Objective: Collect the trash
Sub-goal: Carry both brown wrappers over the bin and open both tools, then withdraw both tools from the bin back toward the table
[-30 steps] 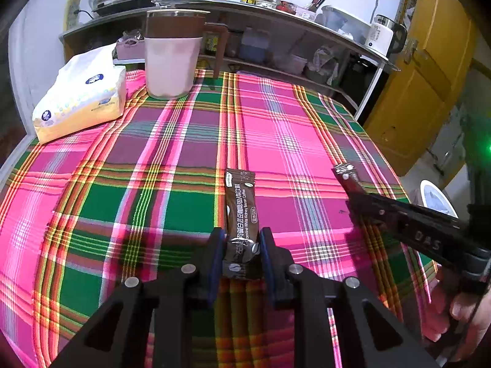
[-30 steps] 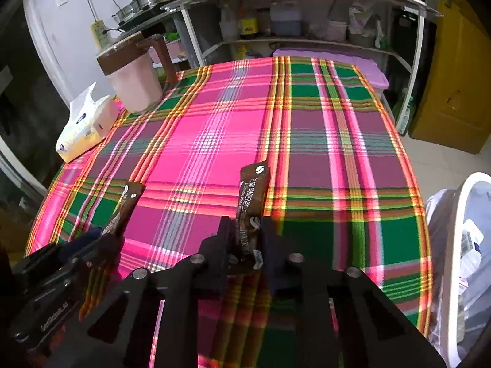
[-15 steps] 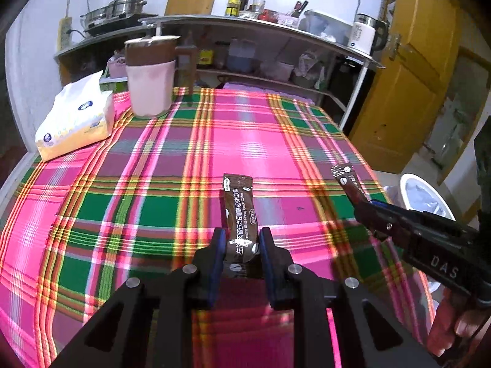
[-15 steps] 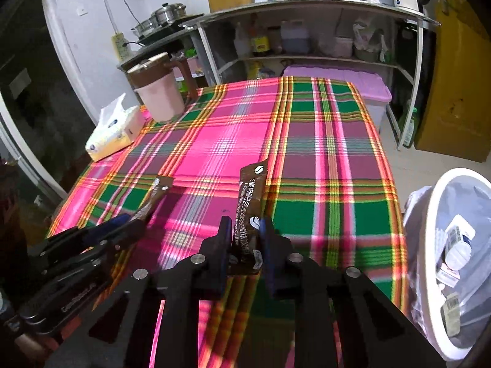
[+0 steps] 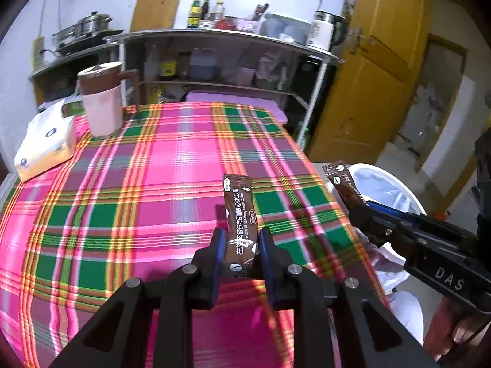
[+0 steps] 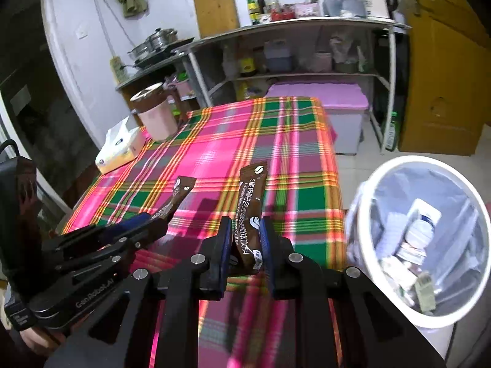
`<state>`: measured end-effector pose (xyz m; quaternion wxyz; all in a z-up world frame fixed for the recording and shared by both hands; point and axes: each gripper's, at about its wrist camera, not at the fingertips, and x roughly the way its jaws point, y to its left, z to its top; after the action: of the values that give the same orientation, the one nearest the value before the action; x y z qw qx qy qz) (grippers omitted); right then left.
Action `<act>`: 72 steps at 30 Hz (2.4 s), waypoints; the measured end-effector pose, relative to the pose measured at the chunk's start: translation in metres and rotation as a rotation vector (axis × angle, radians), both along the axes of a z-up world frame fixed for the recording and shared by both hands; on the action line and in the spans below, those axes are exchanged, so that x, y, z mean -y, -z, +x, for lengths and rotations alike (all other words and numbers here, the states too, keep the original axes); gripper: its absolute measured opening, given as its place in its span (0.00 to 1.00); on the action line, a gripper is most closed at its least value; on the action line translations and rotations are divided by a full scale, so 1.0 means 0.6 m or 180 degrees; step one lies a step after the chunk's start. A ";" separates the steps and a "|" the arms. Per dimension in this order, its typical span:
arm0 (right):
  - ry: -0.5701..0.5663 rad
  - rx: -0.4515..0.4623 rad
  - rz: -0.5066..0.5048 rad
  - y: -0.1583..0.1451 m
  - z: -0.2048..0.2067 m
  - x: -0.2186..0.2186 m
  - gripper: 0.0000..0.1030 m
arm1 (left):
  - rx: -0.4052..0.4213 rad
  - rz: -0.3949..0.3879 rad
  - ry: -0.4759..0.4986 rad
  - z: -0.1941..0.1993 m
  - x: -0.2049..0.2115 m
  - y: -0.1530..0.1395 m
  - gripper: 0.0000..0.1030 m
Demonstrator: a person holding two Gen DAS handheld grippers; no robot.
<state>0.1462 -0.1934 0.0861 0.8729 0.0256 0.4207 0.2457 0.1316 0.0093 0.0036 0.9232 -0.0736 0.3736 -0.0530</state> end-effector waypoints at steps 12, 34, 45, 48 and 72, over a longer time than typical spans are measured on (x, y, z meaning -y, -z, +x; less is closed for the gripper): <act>0.0387 0.0063 0.0054 -0.015 -0.013 0.119 0.19 | 0.0063 -0.0001 0.0403 0.020 0.104 -0.023 0.22; 0.1092 -0.0103 0.0005 0.023 0.010 0.298 0.19 | -0.0036 -0.0103 0.1146 0.092 0.285 0.002 0.22; 0.1180 -0.0286 -0.0035 0.050 0.030 0.328 0.20 | -0.0187 -0.0154 0.1307 0.135 0.330 0.030 0.23; 0.1202 -0.0318 -0.0042 0.055 0.033 0.335 0.20 | -0.0199 -0.0159 0.1307 0.145 0.337 0.033 0.23; 0.0940 0.0093 -0.0159 -0.004 -0.045 0.268 0.29 | 0.0005 -0.0049 0.1078 0.039 0.266 -0.007 0.31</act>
<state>0.1190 -0.3539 0.0886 0.9060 0.0620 0.4055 0.1044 0.1548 -0.1504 0.0080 0.9007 -0.0166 0.3795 -0.2108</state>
